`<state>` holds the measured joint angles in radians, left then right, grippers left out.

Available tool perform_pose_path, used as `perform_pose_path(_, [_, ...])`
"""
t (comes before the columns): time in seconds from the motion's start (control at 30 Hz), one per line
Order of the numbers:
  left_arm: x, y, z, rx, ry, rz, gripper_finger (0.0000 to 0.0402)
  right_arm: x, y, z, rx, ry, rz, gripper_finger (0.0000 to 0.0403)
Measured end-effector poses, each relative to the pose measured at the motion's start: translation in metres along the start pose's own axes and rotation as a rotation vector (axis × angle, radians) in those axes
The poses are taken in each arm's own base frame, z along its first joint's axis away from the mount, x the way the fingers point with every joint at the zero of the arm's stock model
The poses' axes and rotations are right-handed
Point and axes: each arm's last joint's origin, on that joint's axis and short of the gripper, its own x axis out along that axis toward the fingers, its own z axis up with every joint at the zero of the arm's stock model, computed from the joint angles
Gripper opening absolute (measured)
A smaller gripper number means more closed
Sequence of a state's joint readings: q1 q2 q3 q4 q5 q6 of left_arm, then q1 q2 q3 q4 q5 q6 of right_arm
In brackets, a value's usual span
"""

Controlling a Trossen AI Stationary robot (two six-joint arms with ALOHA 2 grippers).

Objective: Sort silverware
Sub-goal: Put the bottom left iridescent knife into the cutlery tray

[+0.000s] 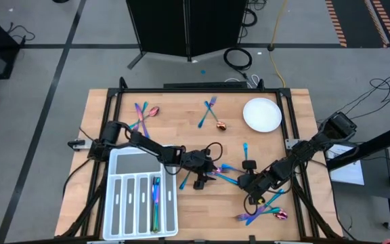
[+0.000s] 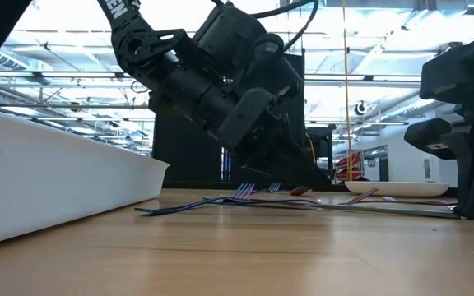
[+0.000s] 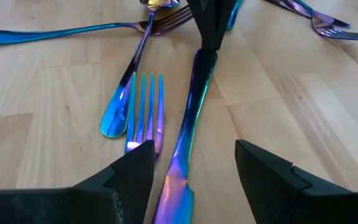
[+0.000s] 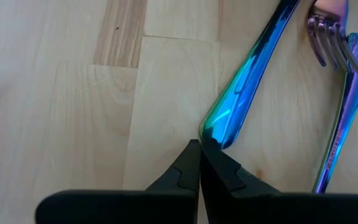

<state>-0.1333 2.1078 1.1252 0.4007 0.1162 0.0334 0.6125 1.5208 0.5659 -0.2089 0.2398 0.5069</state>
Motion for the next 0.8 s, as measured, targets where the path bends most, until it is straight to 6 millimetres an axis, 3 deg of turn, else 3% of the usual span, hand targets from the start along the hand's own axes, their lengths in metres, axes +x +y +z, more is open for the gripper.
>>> perform_pose_path(0.5, [0.016,-0.002,-0.016,-0.026,0.037,-0.008,0.0222,0.000,0.000,0.000,-0.002,-0.002,0.002,0.0000])
perform_pose_path(0.8, [0.016,-0.003,-0.020,0.002,0.098,-0.003,0.0163,0.000,0.000,0.000,-0.007,-0.002,0.002,0.0000])
